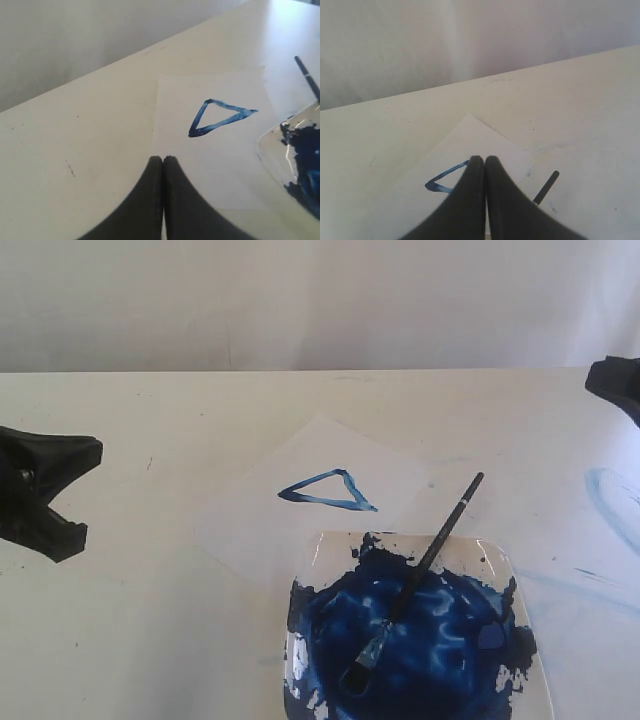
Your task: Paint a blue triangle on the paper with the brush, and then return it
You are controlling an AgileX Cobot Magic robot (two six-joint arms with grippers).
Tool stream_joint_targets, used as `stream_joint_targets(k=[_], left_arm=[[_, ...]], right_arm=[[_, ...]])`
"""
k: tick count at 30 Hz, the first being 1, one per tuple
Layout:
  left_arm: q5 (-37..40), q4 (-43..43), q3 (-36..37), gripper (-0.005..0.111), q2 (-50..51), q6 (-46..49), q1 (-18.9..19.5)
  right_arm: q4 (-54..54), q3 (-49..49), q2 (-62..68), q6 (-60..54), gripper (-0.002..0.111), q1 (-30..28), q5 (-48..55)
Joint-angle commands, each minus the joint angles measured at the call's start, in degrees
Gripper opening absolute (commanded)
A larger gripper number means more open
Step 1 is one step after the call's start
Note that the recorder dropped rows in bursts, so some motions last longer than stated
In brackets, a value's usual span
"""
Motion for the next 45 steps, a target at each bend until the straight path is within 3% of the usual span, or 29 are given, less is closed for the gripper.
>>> stream_joint_targets(k=[1, 12, 24, 37, 45], left_arm=[[1.7, 0.5, 0.4, 0.000, -0.1, -0.2, -0.3], [-12.6, 0.5, 0.4, 0.000, -0.1, -2.0, -0.3], [-12.3, 0.6, 0.4, 0.000, -0.2, -2.0, -0.3], [-12.1, 0.6, 0.4, 0.000, -0.2, -2.0, -0.3], [-12.1, 0.6, 0.4, 0.000, -0.2, -2.0, -0.3]], right_arm=[[0.5, 0.4, -0.7, -0.8, 0.000, -0.3, 0.3], [0.5, 0.4, -0.7, -0.8, 0.000, -0.3, 0.3], [0.5, 0.4, -7.5, -0.8, 0.000, 0.0, -2.8], [0.5, 0.4, -30.1, -0.8, 0.000, 10.1, -6.1], [0.5, 0.4, -36.3, -0.8, 0.000, 10.5, -5.8]])
